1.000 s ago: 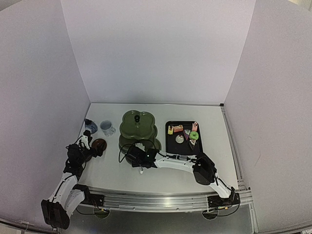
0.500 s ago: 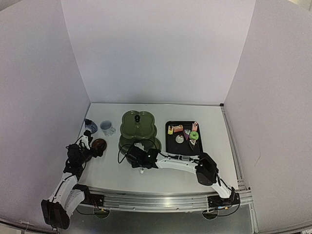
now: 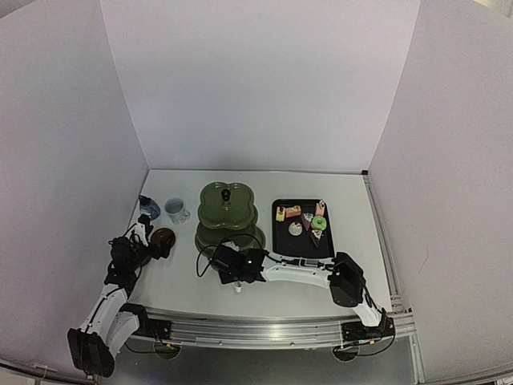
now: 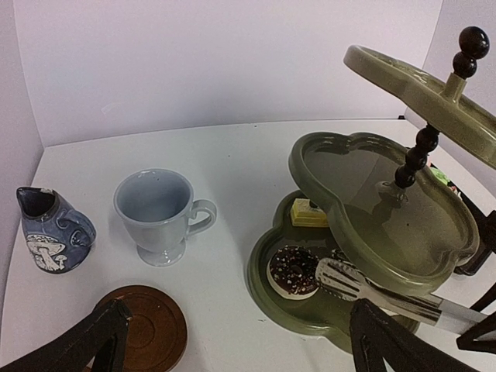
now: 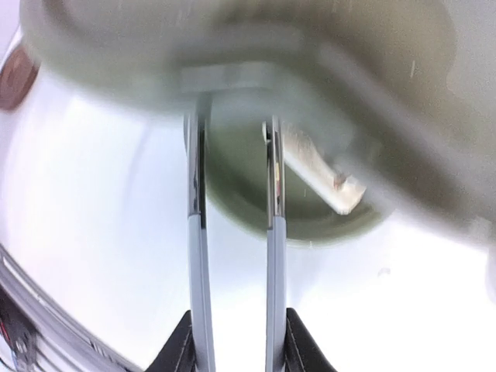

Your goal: Serve the afternoon tea

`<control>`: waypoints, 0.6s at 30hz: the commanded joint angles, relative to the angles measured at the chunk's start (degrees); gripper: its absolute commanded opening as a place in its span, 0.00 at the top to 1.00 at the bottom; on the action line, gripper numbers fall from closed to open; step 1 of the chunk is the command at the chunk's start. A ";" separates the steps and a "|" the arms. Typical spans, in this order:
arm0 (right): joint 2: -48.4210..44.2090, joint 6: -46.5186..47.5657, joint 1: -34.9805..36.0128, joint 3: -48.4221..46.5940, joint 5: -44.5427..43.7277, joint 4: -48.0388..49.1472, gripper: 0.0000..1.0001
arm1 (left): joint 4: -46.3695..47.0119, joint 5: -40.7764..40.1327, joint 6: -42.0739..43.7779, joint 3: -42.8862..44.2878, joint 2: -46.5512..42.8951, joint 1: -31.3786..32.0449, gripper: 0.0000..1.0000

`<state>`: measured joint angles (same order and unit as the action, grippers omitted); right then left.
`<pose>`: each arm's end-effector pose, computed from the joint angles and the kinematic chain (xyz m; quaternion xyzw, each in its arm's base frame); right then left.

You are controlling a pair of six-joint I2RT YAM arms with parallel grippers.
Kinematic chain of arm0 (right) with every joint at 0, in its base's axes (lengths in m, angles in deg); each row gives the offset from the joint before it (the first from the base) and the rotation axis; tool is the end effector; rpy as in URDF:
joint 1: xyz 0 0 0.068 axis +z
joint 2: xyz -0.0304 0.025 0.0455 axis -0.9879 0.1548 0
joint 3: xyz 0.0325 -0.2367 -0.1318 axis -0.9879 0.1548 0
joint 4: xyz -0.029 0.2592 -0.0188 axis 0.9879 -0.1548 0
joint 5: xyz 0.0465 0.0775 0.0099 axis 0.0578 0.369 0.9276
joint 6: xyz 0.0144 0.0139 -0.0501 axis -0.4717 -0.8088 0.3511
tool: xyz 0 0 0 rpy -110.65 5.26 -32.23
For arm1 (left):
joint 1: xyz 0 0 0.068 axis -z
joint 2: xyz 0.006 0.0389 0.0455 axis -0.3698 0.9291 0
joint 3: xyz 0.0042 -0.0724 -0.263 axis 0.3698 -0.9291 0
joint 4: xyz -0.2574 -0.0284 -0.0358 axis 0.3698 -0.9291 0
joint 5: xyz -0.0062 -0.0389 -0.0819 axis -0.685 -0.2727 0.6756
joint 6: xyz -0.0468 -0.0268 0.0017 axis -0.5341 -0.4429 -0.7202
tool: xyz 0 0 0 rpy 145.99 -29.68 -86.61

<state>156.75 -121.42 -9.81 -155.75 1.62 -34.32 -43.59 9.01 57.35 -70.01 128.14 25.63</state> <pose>0.1670 0.4584 0.2110 -0.1729 0.9324 0.1555 0.2767 0.1782 -0.0252 0.2238 0.1386 0.7716 -0.1682 0.5976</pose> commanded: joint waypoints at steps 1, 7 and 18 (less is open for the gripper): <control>-6.55 2.64 1.73 2.33 4.10 0.70 0.70 | 1.47 0.96 -0.33 -0.55 -0.88 0.33 0.00; -10.04 4.56 3.79 5.60 7.37 0.13 0.70 | 1.22 1.05 -0.21 -0.46 -0.94 0.43 0.00; -25.08 3.77 5.97 19.73 12.66 -3.46 0.71 | 0.94 1.21 -0.18 -0.37 -0.84 0.46 0.00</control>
<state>141.68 -116.78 -3.98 -141.30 13.70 -35.58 -43.63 9.12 57.33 -70.01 128.09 25.89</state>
